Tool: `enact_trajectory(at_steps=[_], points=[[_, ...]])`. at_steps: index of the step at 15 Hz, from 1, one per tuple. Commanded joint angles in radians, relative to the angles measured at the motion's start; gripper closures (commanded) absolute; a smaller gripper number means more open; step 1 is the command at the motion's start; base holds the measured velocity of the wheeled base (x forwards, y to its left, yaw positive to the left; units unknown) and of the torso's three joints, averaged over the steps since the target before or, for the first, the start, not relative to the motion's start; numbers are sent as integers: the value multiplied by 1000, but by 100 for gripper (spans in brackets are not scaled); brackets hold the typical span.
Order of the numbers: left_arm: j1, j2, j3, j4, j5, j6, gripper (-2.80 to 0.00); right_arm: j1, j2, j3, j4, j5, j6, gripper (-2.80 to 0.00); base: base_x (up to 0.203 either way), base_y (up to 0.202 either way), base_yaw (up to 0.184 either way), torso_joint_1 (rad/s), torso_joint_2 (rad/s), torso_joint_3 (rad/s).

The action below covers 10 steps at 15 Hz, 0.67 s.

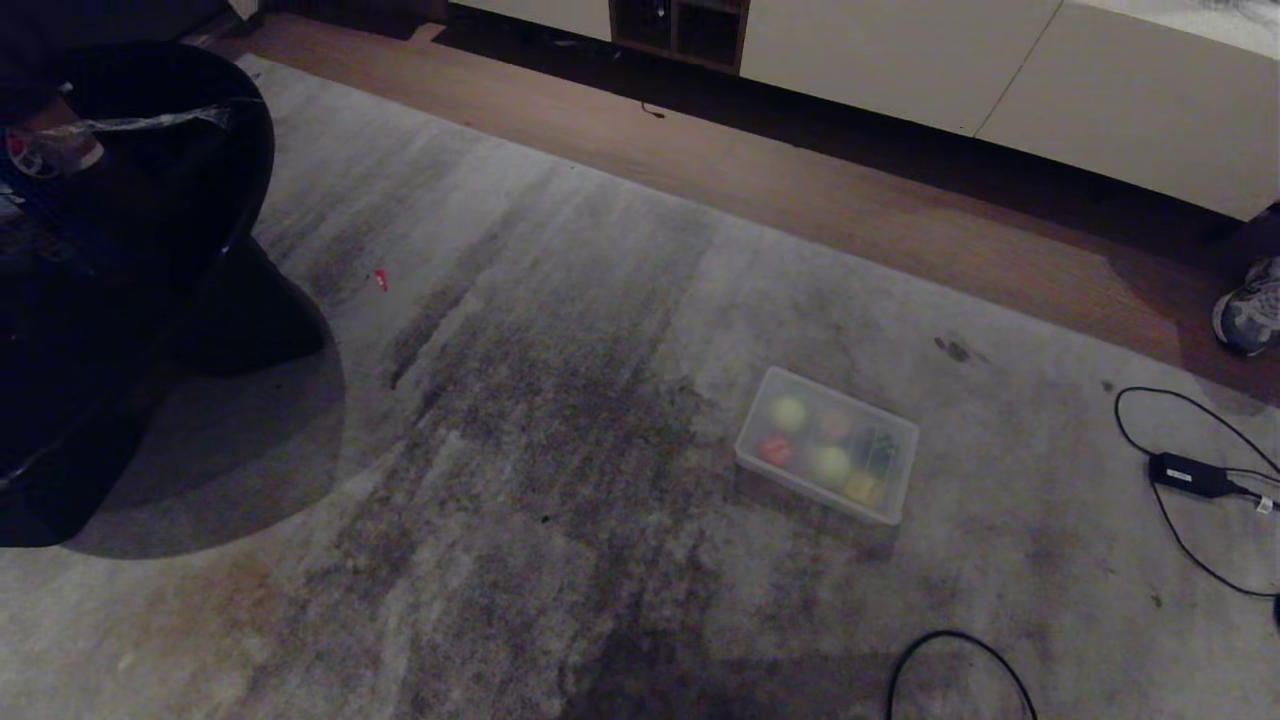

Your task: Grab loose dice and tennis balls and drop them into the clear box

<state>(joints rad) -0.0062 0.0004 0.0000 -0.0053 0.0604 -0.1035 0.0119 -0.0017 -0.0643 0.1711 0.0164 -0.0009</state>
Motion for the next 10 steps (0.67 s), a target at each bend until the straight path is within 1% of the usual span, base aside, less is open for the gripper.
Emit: enact_trajectory(at_steps=[1, 10], points=[[0, 1, 2, -1, 1, -1, 0, 0, 2, 0, 1, 0, -1, 0, 0, 0, 0, 2, -1, 202], [0, 1, 2, -1, 1, -1, 0, 0, 2, 0, 1, 0, -1, 0, 0, 0, 0, 3, 3, 202]])
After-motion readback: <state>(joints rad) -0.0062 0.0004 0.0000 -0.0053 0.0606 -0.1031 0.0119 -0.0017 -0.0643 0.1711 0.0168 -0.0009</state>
